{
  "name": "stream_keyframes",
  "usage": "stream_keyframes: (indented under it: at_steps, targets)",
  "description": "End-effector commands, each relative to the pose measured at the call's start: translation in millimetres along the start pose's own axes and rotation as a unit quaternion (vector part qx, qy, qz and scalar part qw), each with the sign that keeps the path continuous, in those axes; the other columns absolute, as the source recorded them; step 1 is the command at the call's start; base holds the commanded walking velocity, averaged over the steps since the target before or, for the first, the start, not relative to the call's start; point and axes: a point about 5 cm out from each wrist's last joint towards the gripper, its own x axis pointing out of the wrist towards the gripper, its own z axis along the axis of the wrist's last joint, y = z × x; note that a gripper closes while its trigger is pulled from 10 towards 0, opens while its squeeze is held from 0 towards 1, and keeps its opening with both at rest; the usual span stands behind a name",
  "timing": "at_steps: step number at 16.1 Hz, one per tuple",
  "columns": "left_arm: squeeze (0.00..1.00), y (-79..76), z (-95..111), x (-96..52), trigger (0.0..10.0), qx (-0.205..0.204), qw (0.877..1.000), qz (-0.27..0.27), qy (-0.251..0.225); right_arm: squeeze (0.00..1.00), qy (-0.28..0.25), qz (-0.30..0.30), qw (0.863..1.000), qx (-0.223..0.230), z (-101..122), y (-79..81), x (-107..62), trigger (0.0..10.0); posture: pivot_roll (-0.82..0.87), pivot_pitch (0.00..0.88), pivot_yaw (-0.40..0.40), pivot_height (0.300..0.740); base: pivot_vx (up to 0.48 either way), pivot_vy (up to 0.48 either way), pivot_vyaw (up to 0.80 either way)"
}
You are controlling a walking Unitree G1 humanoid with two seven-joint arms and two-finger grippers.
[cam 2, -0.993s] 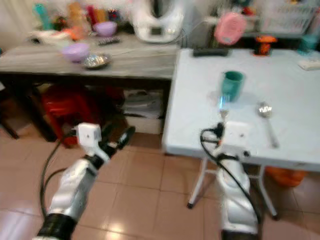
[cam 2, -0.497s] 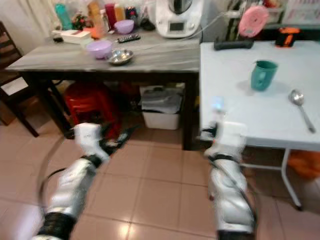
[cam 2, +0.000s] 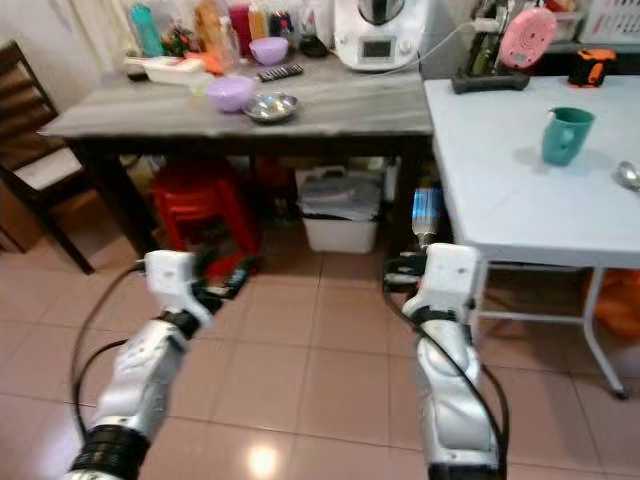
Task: Setting the table
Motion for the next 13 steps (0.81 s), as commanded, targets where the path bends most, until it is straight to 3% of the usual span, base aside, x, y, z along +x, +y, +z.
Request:
stream_keyframes:
  at_steps: [1, 6, 8, 10, 13]
  targets:
    - [0.0, -2.7, 1, 1.8, 10.0, 0.011, 1.0, 0.003, -0.005, 0.0, -0.013, -0.005, 1.0, -0.002, 6, -5.7, 0.4, 10.0, -0.18, 0.0, 0.093, 0.74, 0.0, 0.0, 0.0]
    - [0.0, 9.3, 7, -1.5, 10.0, 0.04, 0.999, 0.032, -0.015, 0.0, -0.02, 0.012, 1.0, 0.006, 7, -2.1, -2.9, 10.0, -0.18, 0.0, 0.095, 0.74, 0.0, 0.0, 0.48]
    - [0.0, 26.8, 8, -20.2, 10.0, 0.077, 0.994, 0.081, -0.02, 0.0, -0.029, 0.021, 0.999, -0.003, 6, -6.6, -11.8, 10.0, -0.17, 0.0, 0.1, 0.74, 0.0, 0.0, 0.42]
    - [0.0, 34.8, 3, -40.7, 10.0, 0.093, 0.991, 0.099, -0.012, 0.0, -0.032, 0.024, 0.999, -0.019, 2, -12.1, -23.4, 10.0, -0.17, 0.0, 0.101, 0.74, 0.0, 0.0, 0.41]
    - [0.0, 33.0, -3, -47.6, 10.0, 0.083, 0.992, 0.094, -0.003, 0.0, -0.02, 0.023, 0.999, -0.021, -6, -13.8, -30.6, 10.0, -0.15, 0.0, 0.098, 0.74, 0.294, 0.0, 0.41]
